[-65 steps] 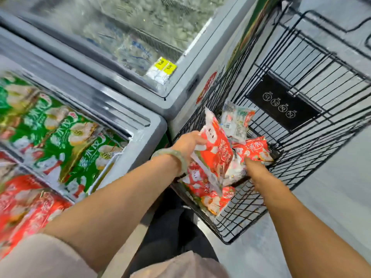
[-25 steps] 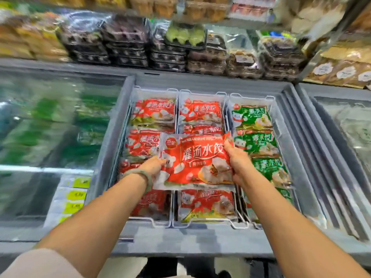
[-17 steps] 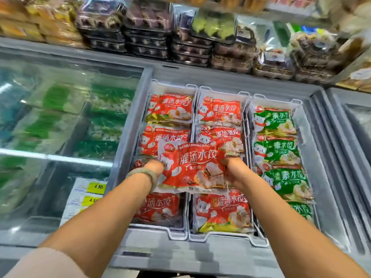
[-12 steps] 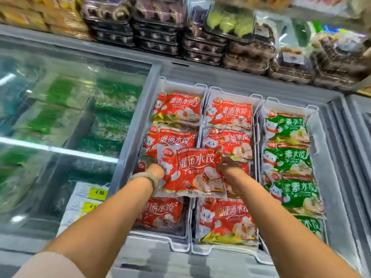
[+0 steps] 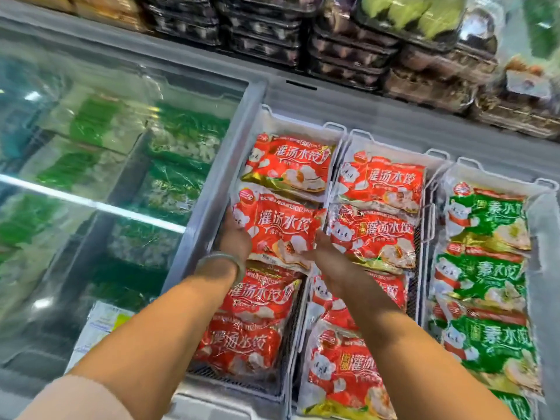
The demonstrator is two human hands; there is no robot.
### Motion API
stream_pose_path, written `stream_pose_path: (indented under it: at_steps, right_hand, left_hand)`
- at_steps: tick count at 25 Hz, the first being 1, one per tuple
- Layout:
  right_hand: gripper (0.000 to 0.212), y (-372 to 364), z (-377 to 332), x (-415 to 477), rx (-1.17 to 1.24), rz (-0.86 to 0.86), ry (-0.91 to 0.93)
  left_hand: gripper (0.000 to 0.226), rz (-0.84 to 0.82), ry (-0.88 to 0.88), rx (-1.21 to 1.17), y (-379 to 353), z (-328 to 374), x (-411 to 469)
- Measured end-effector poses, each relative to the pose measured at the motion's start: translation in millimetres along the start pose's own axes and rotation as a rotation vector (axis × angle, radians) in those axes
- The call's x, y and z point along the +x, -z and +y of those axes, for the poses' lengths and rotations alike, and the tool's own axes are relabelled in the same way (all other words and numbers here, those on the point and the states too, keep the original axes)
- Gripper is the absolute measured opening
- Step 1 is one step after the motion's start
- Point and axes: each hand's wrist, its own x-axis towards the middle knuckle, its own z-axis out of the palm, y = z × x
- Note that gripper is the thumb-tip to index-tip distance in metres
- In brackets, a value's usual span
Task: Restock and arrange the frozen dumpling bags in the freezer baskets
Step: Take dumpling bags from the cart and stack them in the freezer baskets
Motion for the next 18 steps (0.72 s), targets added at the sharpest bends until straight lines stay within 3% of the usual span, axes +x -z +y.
stream_pose_path:
  at_steps: [2, 4, 14, 18]
  right_hand:
    - [0.067, -2, 4, 4, -0.045, 0.025, 0.033]
    - [0.064, -5, 10, 9, -0.068, 0.005, 0.046]
    - [0.071, -11, 12, 48, -0.163, 0.035, 0.065]
    - [0.067, -16, 15, 50, -0.113, -0.019, -0.052]
  left_hand:
    - [0.072, -0.022, -0.097, 0.199, -5, -4, 7]
    - [0.076, -0.172, -0.092, 0.339, -16, -12, 10]
    - [0.069, -0.44, -0.01, 0.542, -49, -16, 31]
    - [0.068, -0.472, 0.021, 0.655, -47, -22, 35]
